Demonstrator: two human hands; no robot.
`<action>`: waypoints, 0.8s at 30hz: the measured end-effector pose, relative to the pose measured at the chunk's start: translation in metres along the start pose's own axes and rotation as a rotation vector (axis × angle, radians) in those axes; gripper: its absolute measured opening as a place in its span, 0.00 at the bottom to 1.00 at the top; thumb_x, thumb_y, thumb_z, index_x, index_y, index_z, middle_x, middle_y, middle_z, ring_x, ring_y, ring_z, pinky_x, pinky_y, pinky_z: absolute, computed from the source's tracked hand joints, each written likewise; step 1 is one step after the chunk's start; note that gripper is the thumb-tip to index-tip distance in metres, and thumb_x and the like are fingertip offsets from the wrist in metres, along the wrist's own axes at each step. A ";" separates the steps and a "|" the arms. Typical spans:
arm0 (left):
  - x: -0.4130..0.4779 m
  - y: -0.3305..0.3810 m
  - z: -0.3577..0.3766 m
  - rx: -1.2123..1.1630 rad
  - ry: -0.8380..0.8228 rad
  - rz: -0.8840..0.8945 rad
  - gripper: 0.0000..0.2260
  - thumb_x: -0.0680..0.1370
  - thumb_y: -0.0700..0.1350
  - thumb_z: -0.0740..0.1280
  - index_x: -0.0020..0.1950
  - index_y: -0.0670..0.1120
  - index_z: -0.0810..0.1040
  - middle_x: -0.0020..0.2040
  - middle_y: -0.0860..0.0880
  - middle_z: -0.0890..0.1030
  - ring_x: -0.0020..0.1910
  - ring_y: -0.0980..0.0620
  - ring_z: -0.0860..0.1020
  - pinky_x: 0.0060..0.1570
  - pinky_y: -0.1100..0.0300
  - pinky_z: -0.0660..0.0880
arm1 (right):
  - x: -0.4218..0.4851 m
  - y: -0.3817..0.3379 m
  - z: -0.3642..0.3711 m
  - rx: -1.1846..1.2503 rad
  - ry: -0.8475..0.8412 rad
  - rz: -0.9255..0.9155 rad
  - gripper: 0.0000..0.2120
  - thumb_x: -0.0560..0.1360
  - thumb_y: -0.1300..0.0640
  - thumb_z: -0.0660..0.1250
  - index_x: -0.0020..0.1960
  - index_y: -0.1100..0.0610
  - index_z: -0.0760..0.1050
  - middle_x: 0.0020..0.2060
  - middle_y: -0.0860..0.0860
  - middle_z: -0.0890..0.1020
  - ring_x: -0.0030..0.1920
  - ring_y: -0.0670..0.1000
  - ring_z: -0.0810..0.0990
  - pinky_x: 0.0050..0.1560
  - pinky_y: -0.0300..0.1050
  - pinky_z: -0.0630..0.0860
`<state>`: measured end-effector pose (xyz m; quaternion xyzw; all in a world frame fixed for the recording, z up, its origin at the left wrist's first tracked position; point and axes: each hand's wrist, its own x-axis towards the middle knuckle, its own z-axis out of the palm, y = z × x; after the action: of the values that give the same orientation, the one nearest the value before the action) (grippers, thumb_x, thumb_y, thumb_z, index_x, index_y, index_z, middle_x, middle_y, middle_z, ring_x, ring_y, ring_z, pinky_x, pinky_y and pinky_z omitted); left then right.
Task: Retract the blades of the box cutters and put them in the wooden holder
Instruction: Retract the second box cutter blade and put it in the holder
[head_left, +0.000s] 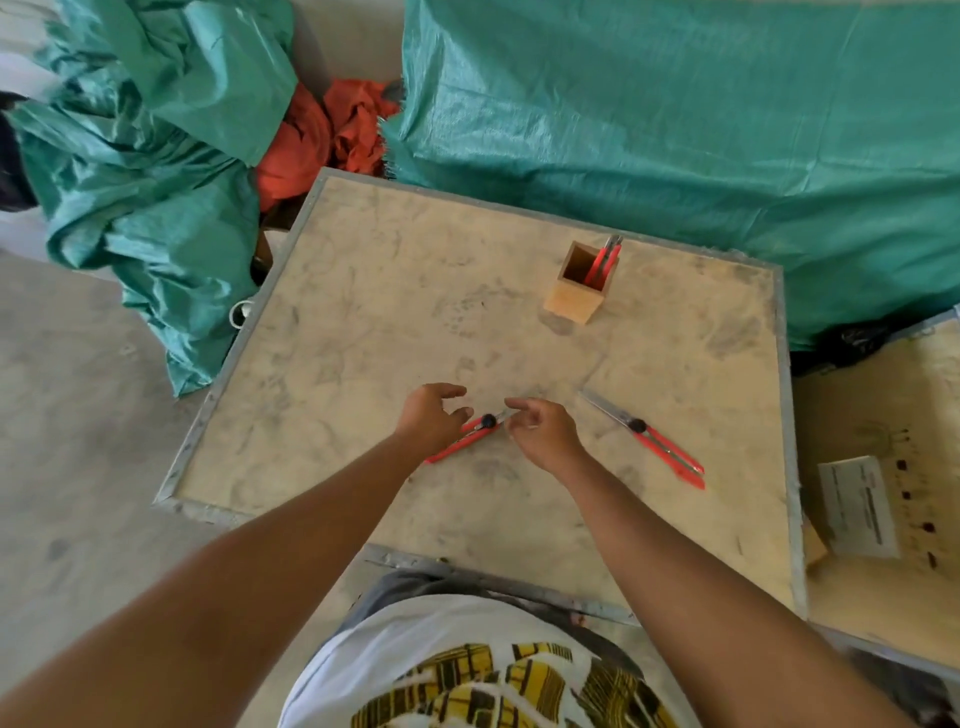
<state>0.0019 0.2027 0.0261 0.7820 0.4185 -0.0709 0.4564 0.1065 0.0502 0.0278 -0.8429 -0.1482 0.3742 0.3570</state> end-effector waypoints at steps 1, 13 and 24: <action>-0.003 -0.011 0.000 0.056 -0.001 0.003 0.21 0.75 0.49 0.73 0.67 0.48 0.79 0.65 0.46 0.81 0.62 0.45 0.79 0.56 0.59 0.75 | -0.003 0.002 0.010 -0.011 -0.007 0.017 0.17 0.77 0.60 0.70 0.66 0.54 0.81 0.57 0.55 0.85 0.61 0.54 0.82 0.62 0.42 0.75; -0.026 -0.071 0.013 0.394 -0.097 0.185 0.19 0.75 0.39 0.69 0.64 0.52 0.80 0.60 0.46 0.77 0.59 0.42 0.74 0.56 0.51 0.76 | -0.008 0.011 0.069 0.179 0.039 0.208 0.24 0.76 0.59 0.72 0.71 0.51 0.72 0.55 0.55 0.83 0.55 0.56 0.85 0.52 0.57 0.86; -0.067 -0.051 0.027 0.221 -0.080 0.323 0.19 0.74 0.39 0.69 0.64 0.52 0.82 0.57 0.46 0.79 0.55 0.44 0.78 0.53 0.53 0.77 | -0.033 0.024 0.053 0.554 0.291 0.237 0.05 0.80 0.61 0.69 0.54 0.53 0.77 0.50 0.61 0.85 0.44 0.54 0.87 0.44 0.51 0.87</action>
<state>-0.0702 0.1548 0.0103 0.8808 0.2587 -0.0732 0.3897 0.0445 0.0421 0.0038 -0.7699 0.1105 0.3150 0.5439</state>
